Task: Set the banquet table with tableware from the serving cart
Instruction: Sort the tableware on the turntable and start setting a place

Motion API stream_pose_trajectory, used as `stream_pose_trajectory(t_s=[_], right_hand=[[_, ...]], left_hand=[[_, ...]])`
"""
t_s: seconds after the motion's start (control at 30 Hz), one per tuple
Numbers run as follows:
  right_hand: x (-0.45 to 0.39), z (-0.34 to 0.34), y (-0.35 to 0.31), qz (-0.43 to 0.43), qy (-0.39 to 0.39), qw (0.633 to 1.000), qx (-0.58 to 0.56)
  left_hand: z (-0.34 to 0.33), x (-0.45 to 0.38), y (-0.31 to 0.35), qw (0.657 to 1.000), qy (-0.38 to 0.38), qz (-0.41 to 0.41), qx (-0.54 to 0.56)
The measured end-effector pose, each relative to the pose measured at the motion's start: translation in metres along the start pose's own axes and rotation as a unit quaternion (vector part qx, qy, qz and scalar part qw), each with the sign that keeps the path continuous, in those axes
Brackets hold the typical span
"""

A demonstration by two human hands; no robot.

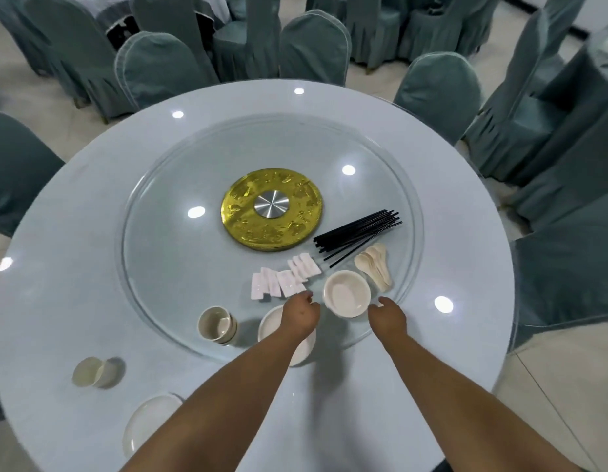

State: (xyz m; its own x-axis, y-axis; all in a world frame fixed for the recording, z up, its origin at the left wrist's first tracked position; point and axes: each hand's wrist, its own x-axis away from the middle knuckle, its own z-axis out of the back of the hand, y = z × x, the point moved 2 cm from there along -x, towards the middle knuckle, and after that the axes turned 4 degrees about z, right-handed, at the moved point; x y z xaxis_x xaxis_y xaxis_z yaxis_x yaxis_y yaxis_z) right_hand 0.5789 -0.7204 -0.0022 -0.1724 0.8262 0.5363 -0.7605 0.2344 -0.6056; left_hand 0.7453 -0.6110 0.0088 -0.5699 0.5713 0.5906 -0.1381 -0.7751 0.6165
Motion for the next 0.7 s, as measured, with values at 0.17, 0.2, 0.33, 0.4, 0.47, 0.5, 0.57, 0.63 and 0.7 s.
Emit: stream_pose_trajectory(t_s=[0.17,0.2,0.33,0.4,0.47,0.5,0.57,0.63,0.7], right_hand=[[-0.018,-0.003,-0.005,0.021,-0.015,1.0,-0.002],[-0.019,-0.003,-0.005,0.017,-0.014,1.0,-0.007],[-0.026,-0.006,-0.005,0.012,-0.021,0.999,-0.024],[-0.029,-0.005,-0.005,0.002,-0.019,0.999,-0.044],[-0.032,-0.004,-0.006,-0.011,-0.013,0.998,-0.067],[-0.033,-0.004,-0.005,-0.021,-0.009,0.997,-0.08],[-0.034,-0.002,-0.005,-0.038,-0.004,0.994,-0.102],[-0.034,0.0,-0.005,-0.04,-0.001,0.993,-0.113],[-0.031,0.001,-0.006,-0.03,-0.001,0.992,-0.126]], left_hand=[[-0.014,-0.015,0.018,1.0,-0.027,0.0,-0.003],[-0.016,-0.016,0.019,1.0,-0.028,-0.005,-0.007],[-0.018,-0.018,0.023,0.999,-0.028,-0.015,0.004],[-0.018,-0.02,0.023,0.999,-0.027,0.0,0.02],[-0.018,-0.022,0.023,0.998,-0.024,0.022,0.044],[-0.018,-0.024,0.023,0.998,-0.024,0.027,0.053],[-0.018,-0.025,0.024,0.998,-0.022,0.028,0.058],[-0.016,-0.024,0.025,0.998,-0.015,0.027,0.058],[-0.012,-0.022,0.026,0.998,-0.003,0.022,0.061]])
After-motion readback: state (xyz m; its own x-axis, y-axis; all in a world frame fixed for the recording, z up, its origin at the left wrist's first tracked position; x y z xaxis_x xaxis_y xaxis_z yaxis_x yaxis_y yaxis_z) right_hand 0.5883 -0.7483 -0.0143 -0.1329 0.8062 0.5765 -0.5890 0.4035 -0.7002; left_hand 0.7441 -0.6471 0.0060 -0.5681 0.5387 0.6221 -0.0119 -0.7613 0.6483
